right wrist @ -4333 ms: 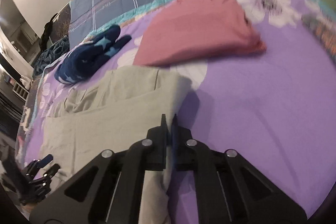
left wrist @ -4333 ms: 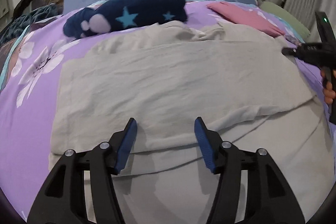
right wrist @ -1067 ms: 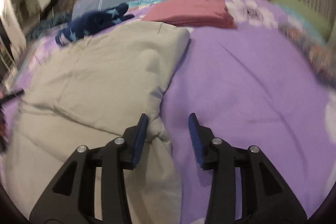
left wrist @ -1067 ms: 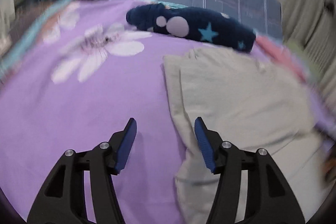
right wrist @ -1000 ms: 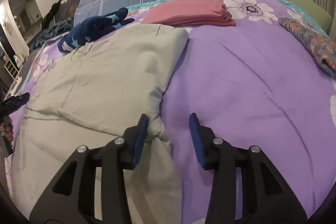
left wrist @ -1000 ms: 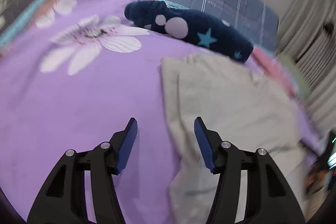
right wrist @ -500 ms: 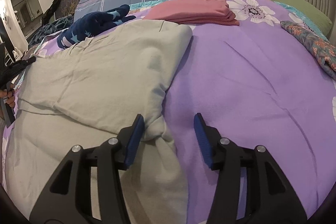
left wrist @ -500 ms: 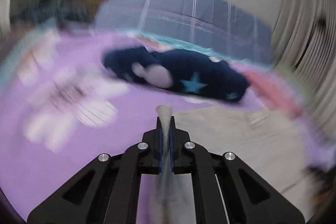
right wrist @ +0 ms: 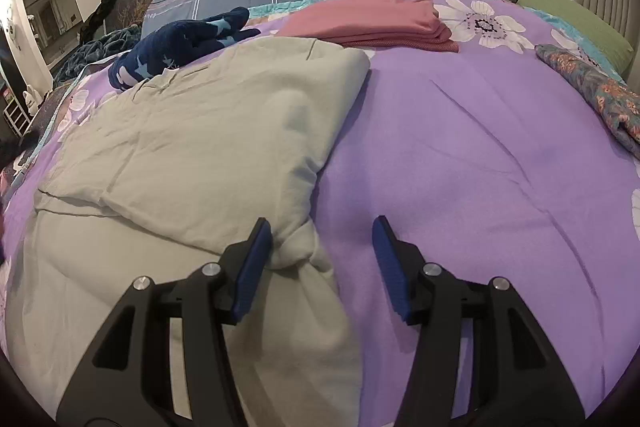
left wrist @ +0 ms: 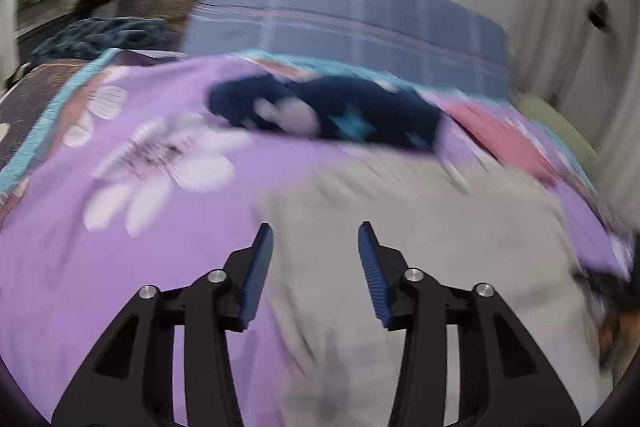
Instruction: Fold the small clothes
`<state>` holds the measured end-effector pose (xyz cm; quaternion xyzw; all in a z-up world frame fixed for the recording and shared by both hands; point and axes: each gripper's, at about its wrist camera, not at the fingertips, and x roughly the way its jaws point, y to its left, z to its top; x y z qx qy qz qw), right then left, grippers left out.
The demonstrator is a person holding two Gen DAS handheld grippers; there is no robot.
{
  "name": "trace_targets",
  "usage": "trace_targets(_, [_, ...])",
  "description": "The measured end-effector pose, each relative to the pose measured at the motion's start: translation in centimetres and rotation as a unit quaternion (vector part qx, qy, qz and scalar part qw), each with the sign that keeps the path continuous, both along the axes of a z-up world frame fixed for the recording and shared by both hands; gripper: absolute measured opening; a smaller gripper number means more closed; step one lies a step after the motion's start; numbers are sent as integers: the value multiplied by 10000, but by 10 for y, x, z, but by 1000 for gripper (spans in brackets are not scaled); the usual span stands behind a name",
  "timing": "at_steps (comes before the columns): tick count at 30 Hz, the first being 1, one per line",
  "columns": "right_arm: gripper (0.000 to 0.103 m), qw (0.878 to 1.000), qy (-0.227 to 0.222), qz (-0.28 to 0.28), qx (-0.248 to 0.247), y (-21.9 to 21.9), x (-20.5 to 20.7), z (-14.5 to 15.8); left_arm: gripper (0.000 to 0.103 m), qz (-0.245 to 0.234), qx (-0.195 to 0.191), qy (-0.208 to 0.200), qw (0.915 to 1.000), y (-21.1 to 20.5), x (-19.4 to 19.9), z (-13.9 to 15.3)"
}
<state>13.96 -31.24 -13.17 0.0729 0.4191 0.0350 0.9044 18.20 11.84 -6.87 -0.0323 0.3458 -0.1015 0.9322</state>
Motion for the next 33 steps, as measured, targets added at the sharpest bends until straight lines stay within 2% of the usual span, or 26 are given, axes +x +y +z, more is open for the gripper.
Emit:
trace_targets(2, [54, 9999, -18, -49, -119, 1, -4, 5, 54, -164, 411, 175, 9989, -14, -22, -14])
trace_targets(4, [54, 9999, -27, -65, -124, 0, -11, 11, 54, -28, 1073, 479, 9931, -24, -41, -35])
trace_targets(5, [54, 9999, -15, -55, -85, -2, -15, 12, 54, 13, 1188, 579, 9912, -23, -49, -42])
trace_targets(7, [53, 10000, 36, -4, -78, -5, -23, 14, 55, 83, 1139, 687, 9911, -15, -64, -51])
trace_targets(10, [53, 9998, 38, 98, -190, -4, -30, 16, 57, 199, 734, 799, 9939, 1, -66, -51])
trace_targets(12, [53, 9999, 110, 70, -71, -1, -25, 15, 56, 209, 803, 807, 9933, 1, -58, -51])
trace_targets(13, [50, 9999, 126, 45, 21, 1, -22, 14, 46, 170, 879, 792, 9928, -2, -53, -52])
trace_targets(14, [39, 9998, 146, 69, 105, 6, -17, 14, 37, 122, 911, 780, 9927, -5, -48, -53])
trace_targets(15, [30, 9998, 176, 3, -73, 11, -12, 13, 17, 135, 959, 777, 9923, -9, -42, -53])
trace_targets(16, [18, 9990, 182, -151, -369, 13, -10, 13, 10, 192, 1044, 797, 9912, -12, -38, -53])
trace_targets(20, [19, 9993, 214, -247, 188, -12, -13, 7, 11, 273, 1262, 712, 9891, -6, -51, -55])
trace_targets(24, [29, 9999, 60, -141, -8, -11, -30, 13, 15, 359, 994, 589, 9927, 9, -69, -49])
trace_targets(28, [35, 9988, 22, -348, 330, -22, -51, 20, 34, 290, 911, 646, 9933, 9, -88, -48])
trace_targets(31, [37, 9977, 98, -349, 568, -26, -73, 20, 43, 98, 611, 761, 9952, 8, -109, -50])
trace_targets(33, [38, 9980, 181, -286, 539, -26, -86, 15, 47, -27, 520, 773, 9957, 7, -122, -52])
